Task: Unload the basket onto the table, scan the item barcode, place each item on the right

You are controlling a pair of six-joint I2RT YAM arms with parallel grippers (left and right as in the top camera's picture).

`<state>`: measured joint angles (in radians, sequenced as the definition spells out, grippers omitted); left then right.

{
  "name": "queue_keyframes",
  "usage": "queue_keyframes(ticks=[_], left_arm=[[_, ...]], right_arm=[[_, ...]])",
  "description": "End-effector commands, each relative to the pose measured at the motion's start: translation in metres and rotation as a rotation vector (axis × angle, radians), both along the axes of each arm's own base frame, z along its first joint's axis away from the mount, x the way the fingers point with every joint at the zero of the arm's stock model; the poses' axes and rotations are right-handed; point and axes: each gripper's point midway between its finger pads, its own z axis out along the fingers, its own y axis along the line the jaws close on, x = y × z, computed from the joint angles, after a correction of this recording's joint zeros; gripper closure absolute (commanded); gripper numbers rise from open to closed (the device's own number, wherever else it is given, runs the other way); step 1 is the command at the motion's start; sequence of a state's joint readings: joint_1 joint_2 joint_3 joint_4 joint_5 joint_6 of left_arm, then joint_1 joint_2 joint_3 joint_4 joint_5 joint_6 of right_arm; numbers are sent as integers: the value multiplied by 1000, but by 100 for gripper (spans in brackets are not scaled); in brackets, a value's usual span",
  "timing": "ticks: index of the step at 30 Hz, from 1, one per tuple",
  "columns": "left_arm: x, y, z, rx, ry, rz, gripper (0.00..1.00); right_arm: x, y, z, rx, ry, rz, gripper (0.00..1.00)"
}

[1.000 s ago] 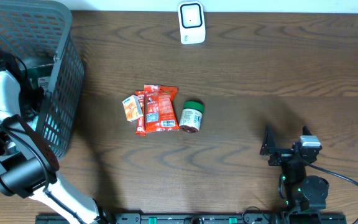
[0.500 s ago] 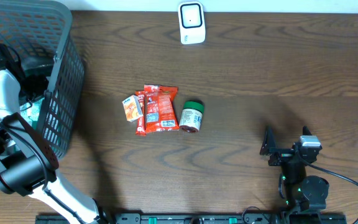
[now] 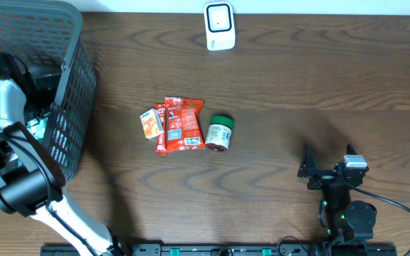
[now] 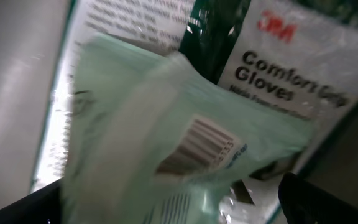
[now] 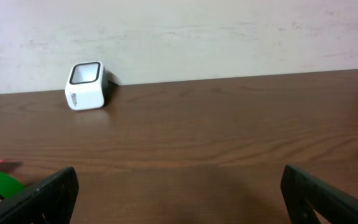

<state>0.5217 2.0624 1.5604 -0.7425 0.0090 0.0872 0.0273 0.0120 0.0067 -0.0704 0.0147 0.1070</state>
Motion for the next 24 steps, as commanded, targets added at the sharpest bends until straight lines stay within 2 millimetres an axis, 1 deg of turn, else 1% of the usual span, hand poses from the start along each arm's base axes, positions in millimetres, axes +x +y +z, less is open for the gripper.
queue_keyframes(ticks=[1,10,15,16,19,22,24], left_arm=[[-7,-7,-29,-44,63,-20,2],[-9,-9,-33,-53,78,-17,1],[-17,-15,-51,-89,121,-20,0],[-16,-17,-52,-99,118,-23,1],[-6,-31,-50,-176,63,-85,2],[-5,-27,-46,-172,55,-81,2],[-3,-24,-39,-164,42,-78,2]], right_arm=[[0,-2,-1,11,1,-10,1],[0,-2,-1,11,1,-10,1],[0,-2,-1,12,2,-10,1],[0,-2,-1,11,2,-10,1],[0,-2,-1,11,1,-10,1],[0,-2,-1,11,2,-10,1],[0,-2,-1,11,1,-10,1]])
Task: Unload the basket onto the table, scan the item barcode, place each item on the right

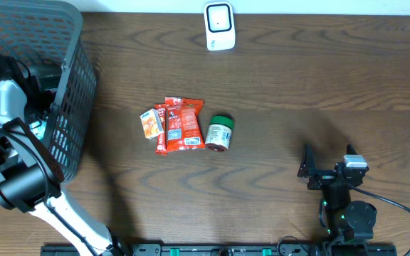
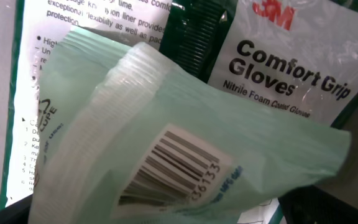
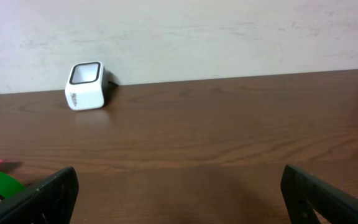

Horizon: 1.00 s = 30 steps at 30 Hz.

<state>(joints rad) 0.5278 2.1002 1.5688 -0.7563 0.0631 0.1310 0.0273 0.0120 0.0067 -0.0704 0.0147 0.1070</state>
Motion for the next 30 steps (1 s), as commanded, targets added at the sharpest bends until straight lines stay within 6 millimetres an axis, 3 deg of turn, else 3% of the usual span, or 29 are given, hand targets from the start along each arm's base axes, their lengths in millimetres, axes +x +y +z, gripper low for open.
queue_keyframes(ticks=[1,5,7,16,25,30], left_arm=[[-1,-16,-21,-101,19,-30,2],[8,-19,4,-105,-52,-39,2],[10,-24,5,-136,-66,-46,2],[3,-30,-8,-156,-42,-49,2],[1,-29,-18,-138,-17,-167,2],[-11,-2,-28,-15,65,-62,2]], right_arm=[[0,-2,-1,11,2,-10,1],[0,-2,-1,11,1,-10,1],[0,-2,-1,11,1,-10,1],[0,-2,-1,12,1,-10,1],[0,-2,-1,11,2,-10,1],[0,-2,-1,11,1,-10,1]])
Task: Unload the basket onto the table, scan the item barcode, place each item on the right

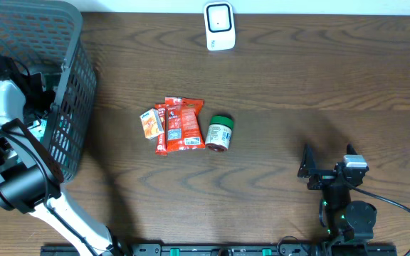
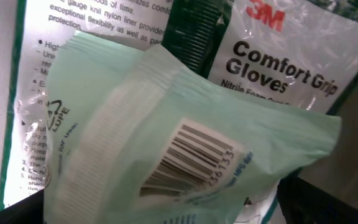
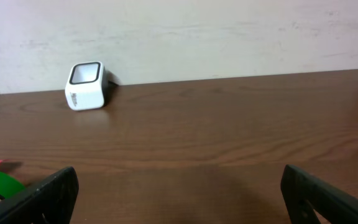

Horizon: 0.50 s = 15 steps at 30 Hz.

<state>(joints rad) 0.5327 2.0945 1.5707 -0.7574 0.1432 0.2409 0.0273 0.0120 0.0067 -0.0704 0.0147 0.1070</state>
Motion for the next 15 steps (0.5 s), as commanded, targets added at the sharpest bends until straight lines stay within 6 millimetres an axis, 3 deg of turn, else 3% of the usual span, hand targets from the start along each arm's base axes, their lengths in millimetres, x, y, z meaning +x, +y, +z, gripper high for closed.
queue_keyframes(ticks=[1,4,9,12,15], left_arm=[[-18,16,-28,66,105,112,2],[-19,34,-11,118,80,230,2],[-18,48,20,145,11,280,2],[-17,50,41,160,-31,279,2],[-12,41,49,120,-67,236,2]], right_arm=[[0,-2,-1,11,2,-10,1],[0,-2,-1,11,1,-10,1],[0,-2,-1,11,2,-10,1],[0,-2,-1,11,1,-10,1],[0,-2,-1,11,1,-10,1]])
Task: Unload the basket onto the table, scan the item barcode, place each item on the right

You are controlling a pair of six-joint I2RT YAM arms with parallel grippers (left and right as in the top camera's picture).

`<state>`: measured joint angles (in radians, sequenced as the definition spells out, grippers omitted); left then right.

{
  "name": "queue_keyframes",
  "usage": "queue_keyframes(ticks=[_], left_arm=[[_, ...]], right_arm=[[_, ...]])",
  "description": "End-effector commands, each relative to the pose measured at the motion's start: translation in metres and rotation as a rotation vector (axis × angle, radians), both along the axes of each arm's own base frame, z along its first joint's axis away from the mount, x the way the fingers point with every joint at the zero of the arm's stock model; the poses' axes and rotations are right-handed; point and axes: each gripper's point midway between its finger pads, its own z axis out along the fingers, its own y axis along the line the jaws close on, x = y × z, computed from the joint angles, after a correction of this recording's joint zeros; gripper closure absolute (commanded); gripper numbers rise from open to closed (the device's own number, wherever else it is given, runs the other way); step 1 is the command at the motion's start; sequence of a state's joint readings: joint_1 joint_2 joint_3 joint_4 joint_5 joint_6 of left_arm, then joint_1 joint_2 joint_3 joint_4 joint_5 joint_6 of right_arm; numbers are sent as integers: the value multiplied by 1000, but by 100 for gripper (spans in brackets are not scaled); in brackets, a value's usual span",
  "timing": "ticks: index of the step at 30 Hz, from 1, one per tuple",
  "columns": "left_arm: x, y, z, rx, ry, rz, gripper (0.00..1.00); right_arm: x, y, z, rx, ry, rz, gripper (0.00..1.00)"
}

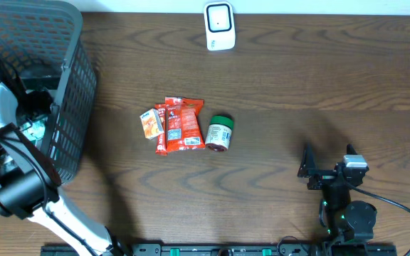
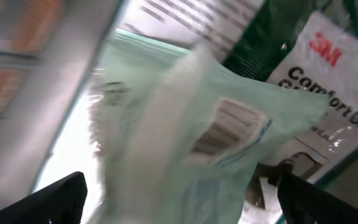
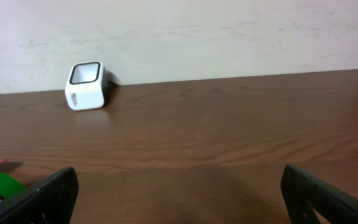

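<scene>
My left gripper (image 2: 179, 186) is down inside the grey mesh basket (image 1: 73, 85). A pale green packet (image 2: 185, 143) with a barcode label fills the gap between its fingers. The jaws stand wide, and the view is blurred. A "3M Comfort Grip Gloves" pack (image 2: 328, 106) lies behind the packet. The white scanner (image 1: 219, 26) stands at the table's far edge and also shows as the scanner (image 3: 86, 86) in the right wrist view. My right gripper (image 3: 179, 186) is open and holds nothing, low over the table at the front right.
In the middle of the table lie an orange box (image 1: 151, 123), red snack packets (image 1: 180, 126) and a green-lidded jar (image 1: 220, 133). The basket's wall (image 2: 36, 93) rises close on the left of the left wrist view.
The left wrist view has shifted and blurred. The basket wall now fills its left side, and the gloves pack sits further right. The left arm has moved slightly in the basket. The right arm is unchanged.
My left gripper has been inside the basket at every moment, with the green packet in front of it. The packet was blurred at first, then sharp with its barcode showing at two moments, and is blurred again now. The right arm and the table items have not moved.
</scene>
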<state>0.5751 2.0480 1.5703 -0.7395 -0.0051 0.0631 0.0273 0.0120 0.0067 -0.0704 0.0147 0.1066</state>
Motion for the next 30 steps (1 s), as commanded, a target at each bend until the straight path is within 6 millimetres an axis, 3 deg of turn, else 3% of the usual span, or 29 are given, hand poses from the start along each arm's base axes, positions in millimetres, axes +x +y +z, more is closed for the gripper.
queue_keyframes(ticks=[1,10,20,30], left_arm=[[8,-7,28,-16,-79,-47,2],[8,-20,18,-34,-54,-269,2],[7,-8,10,13,-22,-248,2],[-3,-18,-34,-62,56,-289,2]], right_arm=[[0,-2,-1,12,1,-10,1],[0,-2,-1,12,1,-10,1],[0,-2,-1,12,1,-10,1],[0,-2,-1,12,1,-10,1]])
